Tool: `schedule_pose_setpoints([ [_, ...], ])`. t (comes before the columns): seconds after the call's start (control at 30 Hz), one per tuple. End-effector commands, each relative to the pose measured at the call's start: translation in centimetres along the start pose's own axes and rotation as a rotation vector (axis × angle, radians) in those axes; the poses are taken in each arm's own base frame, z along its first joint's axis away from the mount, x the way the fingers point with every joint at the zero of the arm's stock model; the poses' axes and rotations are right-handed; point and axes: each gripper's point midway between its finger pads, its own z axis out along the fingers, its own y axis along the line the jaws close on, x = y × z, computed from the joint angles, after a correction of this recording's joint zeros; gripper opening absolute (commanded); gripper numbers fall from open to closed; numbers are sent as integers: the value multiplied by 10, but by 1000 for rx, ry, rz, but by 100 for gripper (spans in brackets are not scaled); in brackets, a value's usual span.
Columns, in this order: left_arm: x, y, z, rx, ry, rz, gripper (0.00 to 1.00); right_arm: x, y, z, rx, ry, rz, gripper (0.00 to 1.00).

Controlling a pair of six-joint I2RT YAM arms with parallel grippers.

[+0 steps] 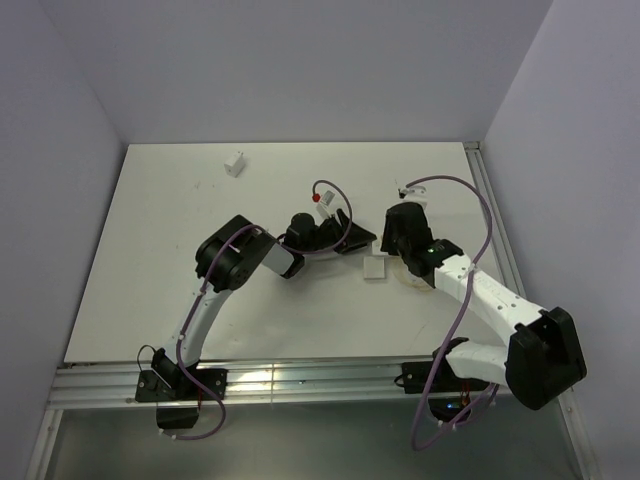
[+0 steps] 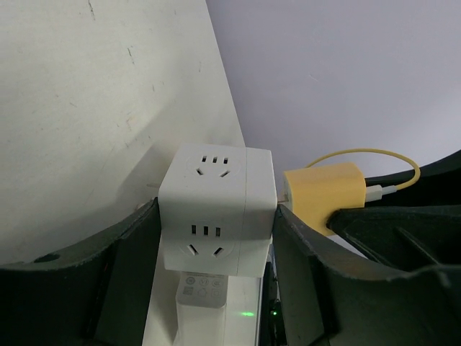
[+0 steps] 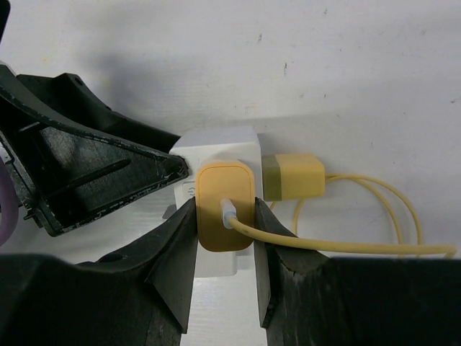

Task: Insert the plug
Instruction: Insert the plug into the socket.

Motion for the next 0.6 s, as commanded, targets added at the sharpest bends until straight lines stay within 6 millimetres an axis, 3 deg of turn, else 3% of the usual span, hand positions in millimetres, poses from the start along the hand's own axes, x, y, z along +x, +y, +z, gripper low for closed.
schedule_pose_setpoints([
  [0.0, 6, 16, -3, -97, 9, -29, 0, 11, 2, 1, 49, 32, -7, 0],
  [0.2, 8, 15, -6, -105, 28, -19, 0, 37, 7, 7, 105, -2, 65, 0],
  [0.3, 5, 18, -11, -121, 37, -7, 0, 51, 20, 6, 85, -11, 96, 0],
  [0.57, 6, 27, -15, -102, 74, 15, 0, 72, 28, 18, 112, 5, 70, 0],
])
